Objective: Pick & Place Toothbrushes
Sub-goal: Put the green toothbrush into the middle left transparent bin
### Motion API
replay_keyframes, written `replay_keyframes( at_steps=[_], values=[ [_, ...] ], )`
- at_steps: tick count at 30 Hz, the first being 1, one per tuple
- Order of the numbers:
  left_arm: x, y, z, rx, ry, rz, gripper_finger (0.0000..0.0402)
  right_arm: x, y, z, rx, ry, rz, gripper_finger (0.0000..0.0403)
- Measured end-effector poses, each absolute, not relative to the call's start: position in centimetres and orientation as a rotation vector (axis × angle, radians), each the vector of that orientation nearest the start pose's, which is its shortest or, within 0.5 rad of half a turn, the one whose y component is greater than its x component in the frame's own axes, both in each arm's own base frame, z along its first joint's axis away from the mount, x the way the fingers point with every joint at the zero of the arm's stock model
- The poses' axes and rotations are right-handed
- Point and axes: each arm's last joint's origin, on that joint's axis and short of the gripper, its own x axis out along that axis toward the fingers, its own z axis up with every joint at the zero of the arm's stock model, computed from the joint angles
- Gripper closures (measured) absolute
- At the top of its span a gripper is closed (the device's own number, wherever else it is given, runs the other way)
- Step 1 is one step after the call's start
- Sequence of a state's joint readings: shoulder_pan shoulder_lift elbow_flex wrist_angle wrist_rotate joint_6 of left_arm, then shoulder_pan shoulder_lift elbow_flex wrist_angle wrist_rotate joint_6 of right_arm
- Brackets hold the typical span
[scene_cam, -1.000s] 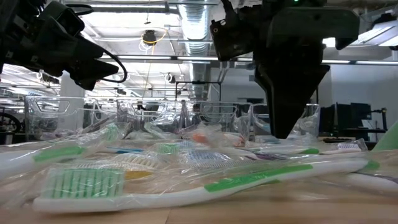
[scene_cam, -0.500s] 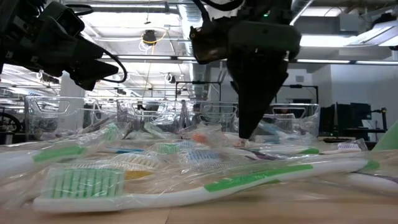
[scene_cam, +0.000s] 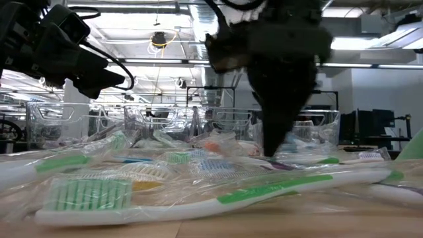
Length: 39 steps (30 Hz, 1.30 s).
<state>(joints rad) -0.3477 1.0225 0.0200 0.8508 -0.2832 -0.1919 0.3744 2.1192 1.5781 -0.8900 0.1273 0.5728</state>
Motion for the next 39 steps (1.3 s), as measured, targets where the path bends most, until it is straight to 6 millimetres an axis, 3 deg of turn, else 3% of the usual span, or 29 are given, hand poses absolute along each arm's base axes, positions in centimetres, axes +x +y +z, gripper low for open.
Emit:
replay_keyframes(
  at_steps=[6,11,14,19,23,33,39],
  values=[
    [15.3,-4.7,14.0,-0.145,0.149,-0.05,0.017,38.6,14.7,14.1,0.088,1.445,-0.176,0.0232],
    [15.2,-4.7,14.0,-0.143,0.153,-0.05,0.017,39.2,14.4,13.9,0.07,1.426,-0.118,0.0236],
    [15.2,-4.7,14.0,-0.143,0.155,-0.049,0.017,39.2,14.4,13.9,0.063,1.424,-0.106,0.0266],
    [15.2,-4.7,14.0,-0.142,0.155,-0.05,0.017,39.2,14.4,13.9,0.056,1.426,-0.1,0.0362],
    [15.2,-4.7,14.0,-0.143,0.155,-0.05,0.017,39.0,14.3,14.3,0.037,1.452,-0.116,0.0365],
    [15.2,-4.7,14.0,-0.143,0.155,-0.05,0.017,37.9,15.0,17.3,-0.027,1.563,-0.274,0.0362],
    [15.2,-4.7,14.0,-0.143,0.156,-0.05,0.017,36.5,15.6,20.4,-0.084,1.628,-0.453,0.0362]
  ],
)
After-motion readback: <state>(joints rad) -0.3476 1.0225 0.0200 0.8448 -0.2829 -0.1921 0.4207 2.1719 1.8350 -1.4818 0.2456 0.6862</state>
